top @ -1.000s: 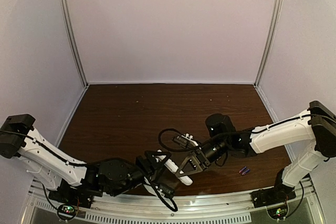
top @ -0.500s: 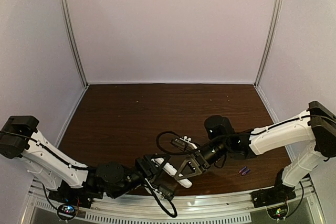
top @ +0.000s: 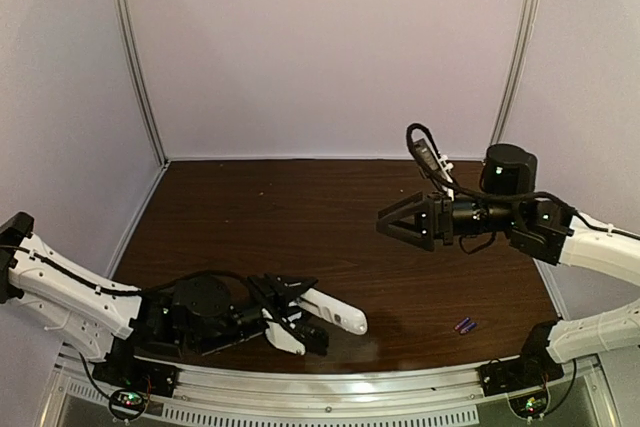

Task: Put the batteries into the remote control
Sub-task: Pass from the right arm to the left, then pass from the left arm to the right

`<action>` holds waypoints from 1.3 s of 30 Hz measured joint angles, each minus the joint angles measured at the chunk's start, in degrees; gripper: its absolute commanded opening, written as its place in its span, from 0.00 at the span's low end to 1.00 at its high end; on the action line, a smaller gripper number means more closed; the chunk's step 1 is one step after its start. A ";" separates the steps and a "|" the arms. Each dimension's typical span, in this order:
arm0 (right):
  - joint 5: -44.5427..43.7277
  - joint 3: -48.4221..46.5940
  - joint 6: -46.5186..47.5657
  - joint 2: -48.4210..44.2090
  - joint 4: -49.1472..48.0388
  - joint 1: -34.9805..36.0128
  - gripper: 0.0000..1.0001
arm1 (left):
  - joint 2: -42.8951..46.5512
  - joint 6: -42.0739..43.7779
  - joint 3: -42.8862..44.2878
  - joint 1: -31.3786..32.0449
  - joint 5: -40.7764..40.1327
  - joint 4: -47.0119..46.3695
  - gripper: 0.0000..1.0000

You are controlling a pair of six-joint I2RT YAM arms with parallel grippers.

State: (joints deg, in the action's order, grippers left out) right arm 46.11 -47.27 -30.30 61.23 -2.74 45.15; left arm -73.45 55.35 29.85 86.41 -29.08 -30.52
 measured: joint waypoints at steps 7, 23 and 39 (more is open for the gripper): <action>-6.78 2.64 2.54 -6.34 0.59 0.11 0.91 | 1.44 -21.90 6.16 -9.01 8.26 6.93 0.28; -14.08 4.44 3.23 -3.69 4.55 6.05 0.72 | -9.94 -39.36 15.82 -12.90 12.28 12.66 0.28; -18.05 3.39 2.67 -0.17 6.19 6.62 0.25 | -15.10 -42.01 20.76 -13.46 13.22 13.92 0.31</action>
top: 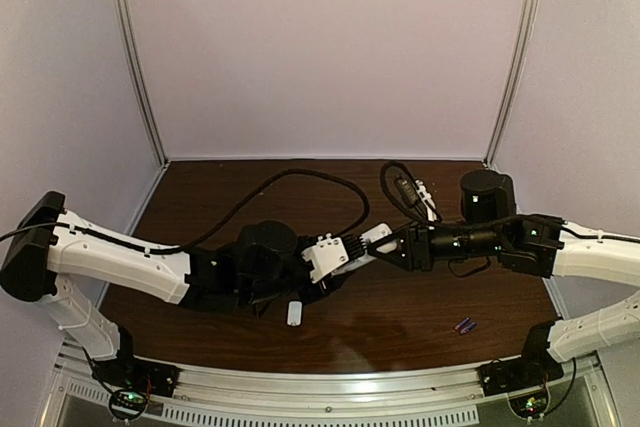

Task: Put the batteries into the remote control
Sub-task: Pass from the left arm to the right, then place the remote control without batteries at the center of the board.

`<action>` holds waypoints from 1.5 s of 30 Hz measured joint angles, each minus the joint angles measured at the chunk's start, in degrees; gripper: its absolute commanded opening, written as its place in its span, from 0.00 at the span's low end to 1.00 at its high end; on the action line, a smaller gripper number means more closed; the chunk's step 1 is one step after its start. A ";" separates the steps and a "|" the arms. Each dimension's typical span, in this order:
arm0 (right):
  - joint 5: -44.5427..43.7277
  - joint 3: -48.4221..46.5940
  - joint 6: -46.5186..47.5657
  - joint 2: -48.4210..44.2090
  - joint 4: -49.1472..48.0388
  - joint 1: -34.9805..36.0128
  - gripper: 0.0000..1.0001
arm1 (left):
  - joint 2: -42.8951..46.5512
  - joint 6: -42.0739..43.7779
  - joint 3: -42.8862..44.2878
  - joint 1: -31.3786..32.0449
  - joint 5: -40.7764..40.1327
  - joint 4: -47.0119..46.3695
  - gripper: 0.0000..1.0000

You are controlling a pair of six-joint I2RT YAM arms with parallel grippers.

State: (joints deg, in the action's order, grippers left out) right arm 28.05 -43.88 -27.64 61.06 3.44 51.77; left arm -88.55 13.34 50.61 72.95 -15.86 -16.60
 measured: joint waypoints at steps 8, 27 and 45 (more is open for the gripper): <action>-2.51 -0.07 0.11 -0.22 1.46 -0.35 0.07 | -0.70 -1.40 0.28 -0.20 0.59 -0.46 0.70; 14.19 2.47 -2.71 18.71 -2.01 -9.73 0.07 | 9.81 -9.60 -11.87 -4.37 6.32 -3.41 0.80; 26.47 -4.15 -0.04 40.04 -7.91 -16.98 0.45 | 8.50 -14.60 -14.40 -5.14 5.79 -6.10 0.80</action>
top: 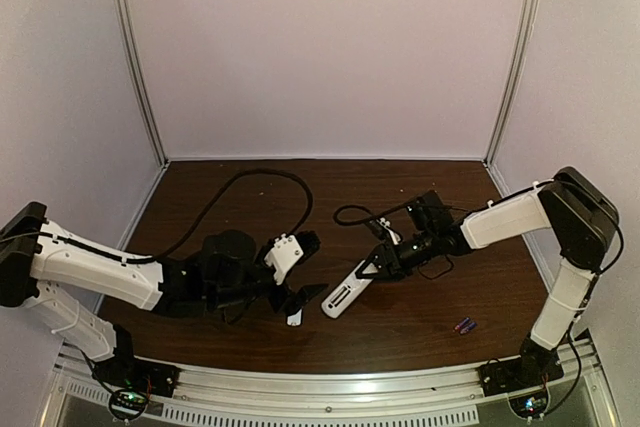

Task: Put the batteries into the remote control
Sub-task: Place the remote control without batteries at the center of the board.

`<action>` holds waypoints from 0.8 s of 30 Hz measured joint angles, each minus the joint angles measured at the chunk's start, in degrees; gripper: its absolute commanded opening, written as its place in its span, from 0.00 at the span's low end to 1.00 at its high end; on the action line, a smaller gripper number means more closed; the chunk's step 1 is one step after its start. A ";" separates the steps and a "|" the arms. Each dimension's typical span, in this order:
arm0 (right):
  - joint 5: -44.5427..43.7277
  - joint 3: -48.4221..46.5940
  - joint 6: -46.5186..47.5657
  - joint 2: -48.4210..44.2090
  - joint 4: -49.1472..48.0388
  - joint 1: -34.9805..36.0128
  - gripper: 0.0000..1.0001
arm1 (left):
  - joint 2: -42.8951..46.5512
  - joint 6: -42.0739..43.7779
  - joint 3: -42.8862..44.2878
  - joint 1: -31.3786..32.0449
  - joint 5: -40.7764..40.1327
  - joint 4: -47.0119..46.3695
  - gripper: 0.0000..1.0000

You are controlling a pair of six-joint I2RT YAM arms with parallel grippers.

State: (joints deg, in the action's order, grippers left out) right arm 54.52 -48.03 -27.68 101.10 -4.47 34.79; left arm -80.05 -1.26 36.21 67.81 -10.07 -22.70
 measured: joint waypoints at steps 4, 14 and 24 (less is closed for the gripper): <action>-2.64 -2.34 2.89 1.16 4.61 -1.20 0.53 | -1.16 -0.39 0.00 -0.24 -1.11 0.04 0.80; -12.46 -4.15 7.06 0.87 11.89 -1.64 0.77 | -5.03 -0.52 0.11 -0.72 -1.57 -0.37 0.80; -30.62 -1.64 3.63 -23.37 24.57 -2.73 0.75 | -6.56 0.11 1.09 -0.72 -1.46 -4.37 0.81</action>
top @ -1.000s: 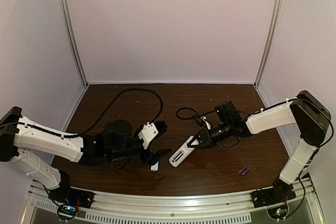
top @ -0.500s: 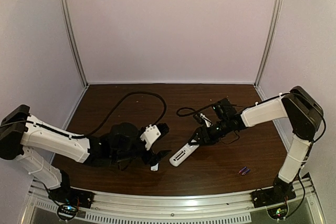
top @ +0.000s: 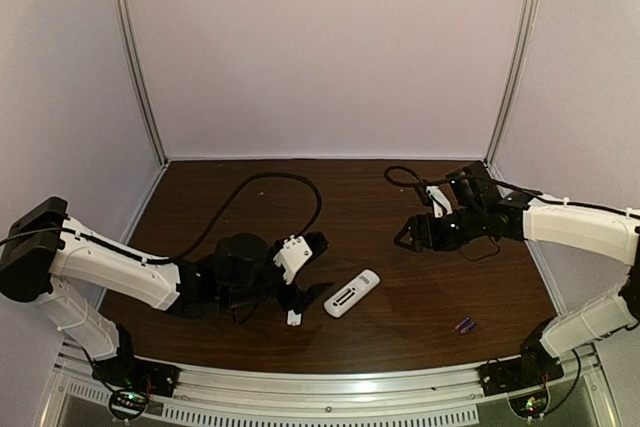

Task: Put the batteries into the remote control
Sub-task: Place the remote control without batteries at the center of the board, then move the right arm with the battery to the center of the board.

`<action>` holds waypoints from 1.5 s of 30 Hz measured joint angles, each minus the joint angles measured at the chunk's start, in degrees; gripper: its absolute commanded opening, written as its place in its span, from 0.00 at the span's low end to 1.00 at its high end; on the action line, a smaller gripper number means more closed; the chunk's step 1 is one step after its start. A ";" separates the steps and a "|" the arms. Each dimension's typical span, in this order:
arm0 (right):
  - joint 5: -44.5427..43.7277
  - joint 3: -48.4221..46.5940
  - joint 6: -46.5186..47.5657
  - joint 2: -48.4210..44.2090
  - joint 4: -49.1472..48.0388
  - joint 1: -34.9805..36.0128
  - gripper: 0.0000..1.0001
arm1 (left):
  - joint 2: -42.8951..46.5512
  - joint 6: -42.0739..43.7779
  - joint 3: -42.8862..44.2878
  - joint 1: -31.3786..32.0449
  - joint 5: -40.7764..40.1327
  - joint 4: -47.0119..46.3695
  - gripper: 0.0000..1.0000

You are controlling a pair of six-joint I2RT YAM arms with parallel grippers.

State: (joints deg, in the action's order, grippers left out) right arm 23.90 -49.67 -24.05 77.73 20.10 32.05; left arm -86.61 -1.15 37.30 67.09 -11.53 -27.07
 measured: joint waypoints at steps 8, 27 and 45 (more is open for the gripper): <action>-12.33 7.10 -12.68 -20.11 18.03 0.33 0.71 | -0.42 0.13 -0.22 0.00 0.22 -5.73 0.81; -15.15 13.79 -32.44 -26.03 40.54 2.23 0.64 | -0.96 0.15 -4.31 0.00 0.76 -15.58 0.82; -14.91 18.45 -52.74 -21.49 34.25 6.32 0.67 | -1.25 2.32 -6.32 0.00 0.04 -21.07 0.82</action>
State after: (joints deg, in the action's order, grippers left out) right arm 8.99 -31.22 -76.79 56.25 54.35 38.37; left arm -87.85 1.17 30.98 67.09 -11.49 -48.14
